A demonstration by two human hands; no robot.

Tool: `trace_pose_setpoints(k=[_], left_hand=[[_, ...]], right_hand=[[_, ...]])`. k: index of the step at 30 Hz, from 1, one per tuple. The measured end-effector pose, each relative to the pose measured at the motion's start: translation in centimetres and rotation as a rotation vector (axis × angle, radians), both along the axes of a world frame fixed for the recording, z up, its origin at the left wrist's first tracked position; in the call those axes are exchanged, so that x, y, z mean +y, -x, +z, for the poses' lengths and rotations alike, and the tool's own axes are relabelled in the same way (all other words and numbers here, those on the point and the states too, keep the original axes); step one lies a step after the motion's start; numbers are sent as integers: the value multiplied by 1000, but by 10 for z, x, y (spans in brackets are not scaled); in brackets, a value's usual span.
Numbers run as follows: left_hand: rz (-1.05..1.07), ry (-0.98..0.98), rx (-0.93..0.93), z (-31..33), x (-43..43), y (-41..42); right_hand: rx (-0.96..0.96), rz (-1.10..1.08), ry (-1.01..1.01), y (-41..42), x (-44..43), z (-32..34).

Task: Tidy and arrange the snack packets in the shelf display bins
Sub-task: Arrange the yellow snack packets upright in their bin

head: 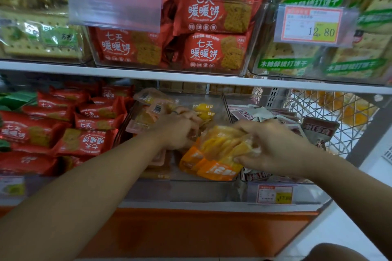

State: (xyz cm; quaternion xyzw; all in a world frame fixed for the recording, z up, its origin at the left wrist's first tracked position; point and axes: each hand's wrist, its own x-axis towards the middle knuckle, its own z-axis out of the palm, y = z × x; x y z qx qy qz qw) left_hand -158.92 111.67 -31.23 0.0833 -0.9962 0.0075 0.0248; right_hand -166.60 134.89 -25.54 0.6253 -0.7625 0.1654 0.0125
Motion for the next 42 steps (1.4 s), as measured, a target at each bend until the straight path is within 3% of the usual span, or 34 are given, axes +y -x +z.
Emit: trace_pose_setpoints(k=[7, 11, 15, 21, 26, 29, 36, 42], left_hand=[[-41, -97, 31, -1, -9, 4], [-48, -174, 59, 0, -8, 6], [-51, -157, 59, -5, -10, 3], [-20, -228, -8, -2, -9, 3], [-17, -263, -62, 5, -4, 4], [-47, -407, -12, 21, 4, -12], [-135, -396, 428, 24, 16, -98], [114, -386, 757, -12, -2, -210]], right_hand=[[184, -37, -217, -6, -40, -1], [444, 37, -411, -16, -60, -27], [584, -20, -411, -14, -61, -42], [521, 0, -45, -6, -39, -59], [428, -81, -84, -3, -45, -64], [346, -90, -18, -9, -36, -66], [203, 0, 223, -63, -37, -64], [38, 179, 214, -120, -85, -67]])
